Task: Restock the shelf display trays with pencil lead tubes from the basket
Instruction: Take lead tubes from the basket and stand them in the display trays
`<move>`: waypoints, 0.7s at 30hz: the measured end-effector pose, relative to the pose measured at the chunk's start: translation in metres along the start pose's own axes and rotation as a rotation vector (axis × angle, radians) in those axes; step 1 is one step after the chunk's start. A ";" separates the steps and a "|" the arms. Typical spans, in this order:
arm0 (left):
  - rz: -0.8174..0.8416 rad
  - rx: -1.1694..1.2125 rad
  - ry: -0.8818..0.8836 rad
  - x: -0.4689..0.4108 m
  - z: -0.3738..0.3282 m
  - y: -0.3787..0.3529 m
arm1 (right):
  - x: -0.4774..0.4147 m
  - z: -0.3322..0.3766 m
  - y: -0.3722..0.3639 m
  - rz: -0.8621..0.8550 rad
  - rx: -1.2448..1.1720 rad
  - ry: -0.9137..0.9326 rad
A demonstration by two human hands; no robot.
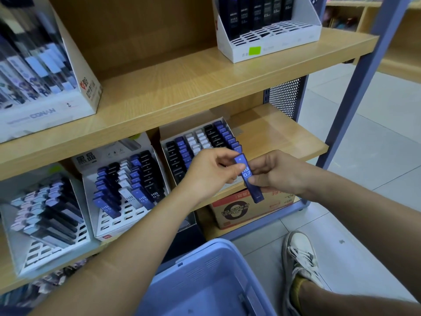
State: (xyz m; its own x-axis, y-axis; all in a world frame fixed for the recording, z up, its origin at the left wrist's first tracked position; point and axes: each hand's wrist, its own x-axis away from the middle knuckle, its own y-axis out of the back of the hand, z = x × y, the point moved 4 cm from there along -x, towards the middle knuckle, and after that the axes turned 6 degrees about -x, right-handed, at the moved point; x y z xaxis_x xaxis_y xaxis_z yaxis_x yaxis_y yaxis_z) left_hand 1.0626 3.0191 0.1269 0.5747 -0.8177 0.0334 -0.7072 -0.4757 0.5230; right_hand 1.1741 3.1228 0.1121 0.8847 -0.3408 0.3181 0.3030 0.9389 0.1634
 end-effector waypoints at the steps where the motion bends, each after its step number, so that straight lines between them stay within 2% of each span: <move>1: -0.026 0.024 0.023 0.002 0.003 0.002 | -0.001 0.000 -0.002 -0.010 0.006 -0.002; 5: -0.147 0.032 0.059 0.007 0.007 0.024 | -0.007 -0.001 -0.003 -0.105 0.037 0.012; 8: -0.363 -0.127 0.010 0.003 0.009 0.054 | -0.011 -0.005 0.003 -0.197 0.101 -0.011; 10: -0.422 -0.253 -0.035 0.001 0.010 0.063 | -0.012 -0.007 0.006 -0.232 0.131 -0.032; 15: -0.370 -0.459 -0.105 0.004 0.014 0.045 | -0.021 -0.020 0.001 -0.287 0.191 -0.082; 21: -0.376 -0.616 -0.212 -0.001 0.020 0.036 | -0.027 -0.040 -0.015 -0.223 0.160 -0.129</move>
State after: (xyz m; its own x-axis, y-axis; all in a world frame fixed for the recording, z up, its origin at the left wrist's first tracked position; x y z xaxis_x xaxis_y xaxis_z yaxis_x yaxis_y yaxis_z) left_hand 1.0287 2.9960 0.1282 0.5966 -0.7103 -0.3735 -0.0843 -0.5183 0.8510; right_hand 1.1596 3.1199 0.0638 0.7469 -0.5509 0.3724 0.4159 0.8240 0.3847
